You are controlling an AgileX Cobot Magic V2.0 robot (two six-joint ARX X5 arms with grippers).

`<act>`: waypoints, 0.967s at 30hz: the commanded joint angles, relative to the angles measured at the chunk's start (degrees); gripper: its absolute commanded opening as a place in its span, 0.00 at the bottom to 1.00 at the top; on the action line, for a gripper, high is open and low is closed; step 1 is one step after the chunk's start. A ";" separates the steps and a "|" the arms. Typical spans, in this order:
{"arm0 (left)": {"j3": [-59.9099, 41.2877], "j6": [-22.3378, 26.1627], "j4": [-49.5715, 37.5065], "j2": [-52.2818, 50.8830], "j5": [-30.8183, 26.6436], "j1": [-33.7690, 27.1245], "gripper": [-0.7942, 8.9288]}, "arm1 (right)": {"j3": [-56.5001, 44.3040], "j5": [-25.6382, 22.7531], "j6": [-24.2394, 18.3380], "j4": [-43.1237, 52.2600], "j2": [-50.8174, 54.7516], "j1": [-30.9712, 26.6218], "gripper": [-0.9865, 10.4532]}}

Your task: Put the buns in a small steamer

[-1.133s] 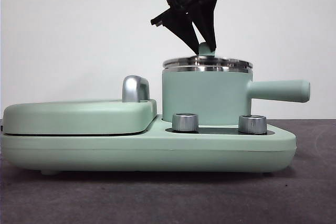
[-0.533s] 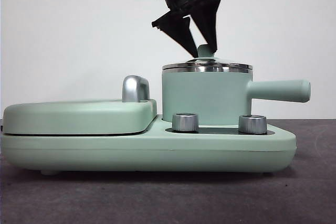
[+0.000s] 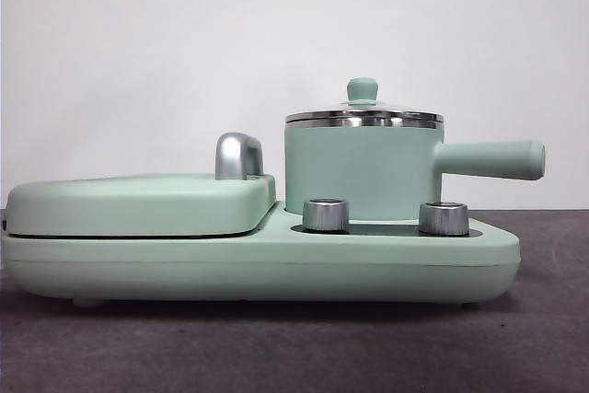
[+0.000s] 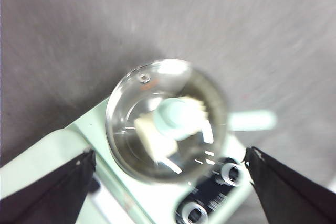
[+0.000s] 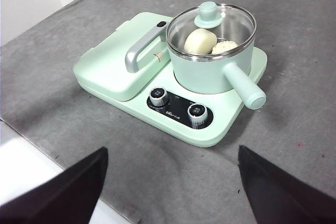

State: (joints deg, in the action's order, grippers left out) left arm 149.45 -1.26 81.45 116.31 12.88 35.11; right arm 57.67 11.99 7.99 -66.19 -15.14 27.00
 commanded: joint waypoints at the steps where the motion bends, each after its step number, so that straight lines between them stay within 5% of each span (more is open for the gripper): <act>1: -6.08 -0.63 2.62 -7.41 0.79 0.57 0.56 | 0.42 0.13 1.51 0.81 -0.22 0.33 0.43; 12: -54.23 5.18 -0.98 -48.68 0.74 0.46 0.56 | 0.39 3.69 -1.22 10.53 -0.24 0.35 0.43; 19: -75.63 -1.16 -15.19 -68.98 0.74 0.46 0.56 | 0.39 4.68 -1.36 10.49 -0.57 0.35 0.43; 27: -90.73 -8.96 -21.75 -84.80 -0.94 0.46 0.56 | 0.39 6.25 -1.33 10.45 -0.57 0.35 0.43; 29: -92.89 -10.40 -22.64 -87.36 -2.32 0.46 0.50 | 0.39 6.25 -1.36 10.40 -0.57 0.35 0.41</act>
State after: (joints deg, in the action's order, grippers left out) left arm 56.34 -9.17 59.92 29.08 11.09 35.27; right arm 57.67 18.04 7.27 -56.25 -15.31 27.00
